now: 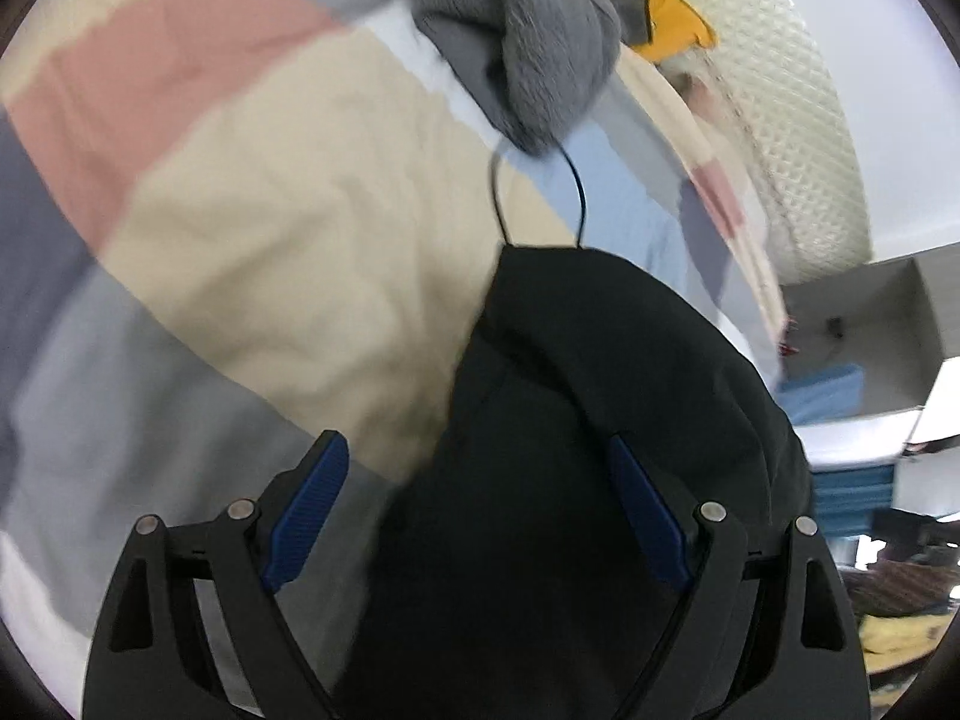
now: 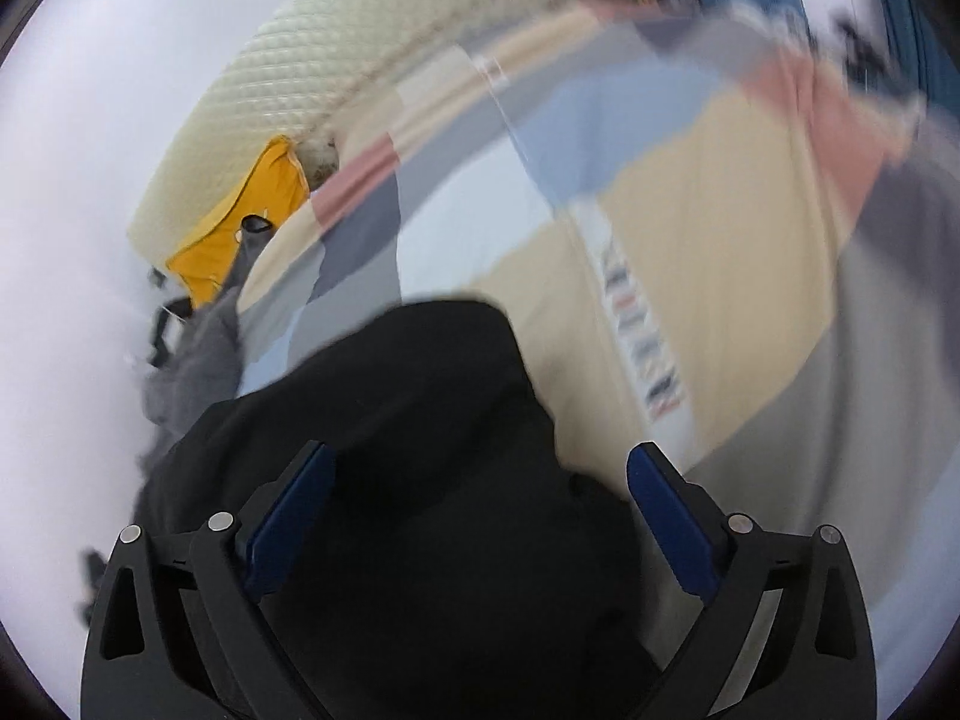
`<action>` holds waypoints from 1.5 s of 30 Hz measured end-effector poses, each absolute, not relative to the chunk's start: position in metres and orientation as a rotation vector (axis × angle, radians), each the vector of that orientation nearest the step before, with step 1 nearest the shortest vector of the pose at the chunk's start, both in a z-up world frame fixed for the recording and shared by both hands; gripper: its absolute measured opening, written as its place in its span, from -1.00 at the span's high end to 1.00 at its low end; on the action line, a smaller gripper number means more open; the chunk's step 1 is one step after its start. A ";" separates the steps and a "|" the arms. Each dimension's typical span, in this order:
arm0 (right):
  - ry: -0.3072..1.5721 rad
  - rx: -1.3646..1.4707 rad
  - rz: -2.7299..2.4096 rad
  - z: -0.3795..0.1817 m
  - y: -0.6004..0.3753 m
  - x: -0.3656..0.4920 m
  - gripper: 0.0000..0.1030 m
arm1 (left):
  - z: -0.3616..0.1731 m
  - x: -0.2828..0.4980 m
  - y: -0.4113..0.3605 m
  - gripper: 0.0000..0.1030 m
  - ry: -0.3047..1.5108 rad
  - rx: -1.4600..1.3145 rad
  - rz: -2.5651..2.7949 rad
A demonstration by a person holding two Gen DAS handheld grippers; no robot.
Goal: Fold large clothes
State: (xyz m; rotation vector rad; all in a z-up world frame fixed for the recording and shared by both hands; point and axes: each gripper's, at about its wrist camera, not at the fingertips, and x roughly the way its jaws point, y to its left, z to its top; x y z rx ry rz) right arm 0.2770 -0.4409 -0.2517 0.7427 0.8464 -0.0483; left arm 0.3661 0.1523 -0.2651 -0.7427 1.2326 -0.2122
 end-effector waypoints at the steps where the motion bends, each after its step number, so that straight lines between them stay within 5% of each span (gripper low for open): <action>1: 0.873 0.772 -0.022 -0.260 -0.441 0.280 -0.91 | -0.265 0.366 0.150 -0.70 1.233 -0.749 -0.227; 8: 0.915 0.863 0.089 -0.283 -0.438 0.289 -0.91 | -0.257 0.367 0.136 -0.66 1.213 -0.779 -0.337; 10: 0.893 0.798 0.133 -0.271 -0.428 0.290 -0.84 | -0.252 0.366 0.134 -0.44 1.191 -0.777 -0.355; 12: 0.858 0.687 0.146 -0.251 -0.413 0.291 -0.24 | -0.244 0.365 0.130 -0.16 1.168 -0.739 -0.348; 13: 0.847 0.655 0.144 -0.244 -0.409 0.290 -0.09 | -0.240 0.364 0.129 0.17 1.154 -0.718 -0.337; 15: 0.812 0.573 0.117 -0.227 -0.399 0.285 0.65 | -0.224 0.358 0.127 0.55 1.086 -0.665 -0.325; 17: 0.730 0.531 0.089 -0.207 -0.395 0.274 0.79 | -0.208 0.355 0.128 0.81 1.000 -0.658 -0.341; 24: 0.479 0.553 0.050 -0.159 -0.413 0.262 0.84 | -0.141 0.360 0.120 0.85 0.765 -0.597 -0.397; 36: 0.779 0.563 -0.098 -0.248 -0.439 0.318 0.87 | -0.232 0.415 0.107 0.84 1.021 -0.516 -0.253; 45: 0.868 0.511 -0.114 -0.278 -0.434 0.320 0.87 | -0.234 0.405 0.095 0.83 1.026 -0.353 -0.206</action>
